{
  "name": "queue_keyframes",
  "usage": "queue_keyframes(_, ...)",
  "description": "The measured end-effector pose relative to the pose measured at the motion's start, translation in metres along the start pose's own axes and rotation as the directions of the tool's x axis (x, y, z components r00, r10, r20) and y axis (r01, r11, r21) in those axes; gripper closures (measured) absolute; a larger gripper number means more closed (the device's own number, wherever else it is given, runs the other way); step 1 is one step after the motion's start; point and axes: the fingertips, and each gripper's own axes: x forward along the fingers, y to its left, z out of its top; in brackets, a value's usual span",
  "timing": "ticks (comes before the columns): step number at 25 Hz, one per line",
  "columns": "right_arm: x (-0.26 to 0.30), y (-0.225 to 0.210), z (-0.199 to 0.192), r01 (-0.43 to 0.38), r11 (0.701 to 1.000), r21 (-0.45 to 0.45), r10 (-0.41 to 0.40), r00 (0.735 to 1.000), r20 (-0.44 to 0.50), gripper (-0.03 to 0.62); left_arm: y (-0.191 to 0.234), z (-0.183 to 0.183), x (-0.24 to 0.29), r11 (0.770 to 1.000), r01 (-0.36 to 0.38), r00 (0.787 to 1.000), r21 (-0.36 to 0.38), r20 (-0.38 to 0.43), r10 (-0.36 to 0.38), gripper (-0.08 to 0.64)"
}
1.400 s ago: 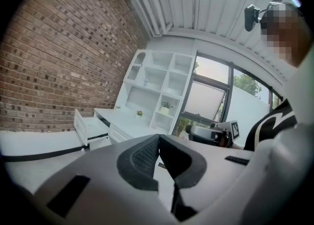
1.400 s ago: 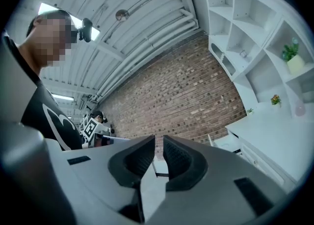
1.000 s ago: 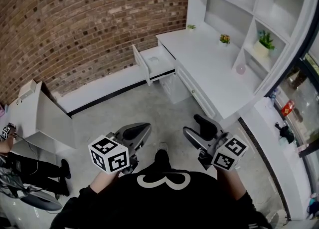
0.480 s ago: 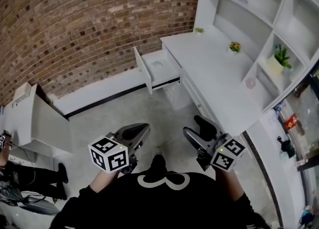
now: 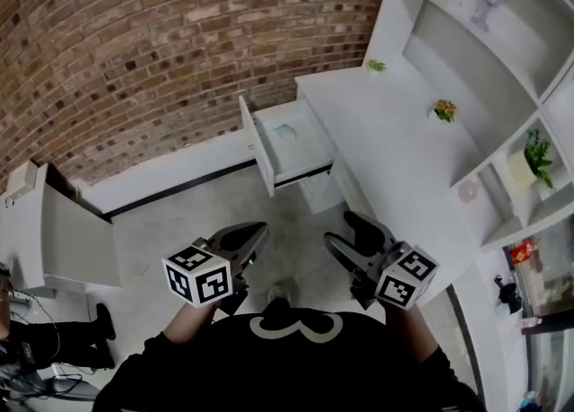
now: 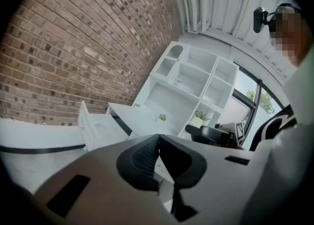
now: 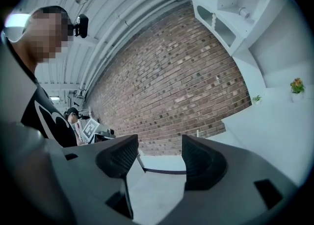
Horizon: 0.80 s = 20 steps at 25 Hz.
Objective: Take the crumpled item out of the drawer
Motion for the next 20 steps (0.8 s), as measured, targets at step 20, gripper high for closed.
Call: queue_keyframes(20,0.112,-0.112,0.006,0.035,0.999,-0.027,-0.038,0.991,-0.127,0.322,0.118,0.055,0.052,0.996,-0.086,0.996,0.007,0.019,0.086,0.557)
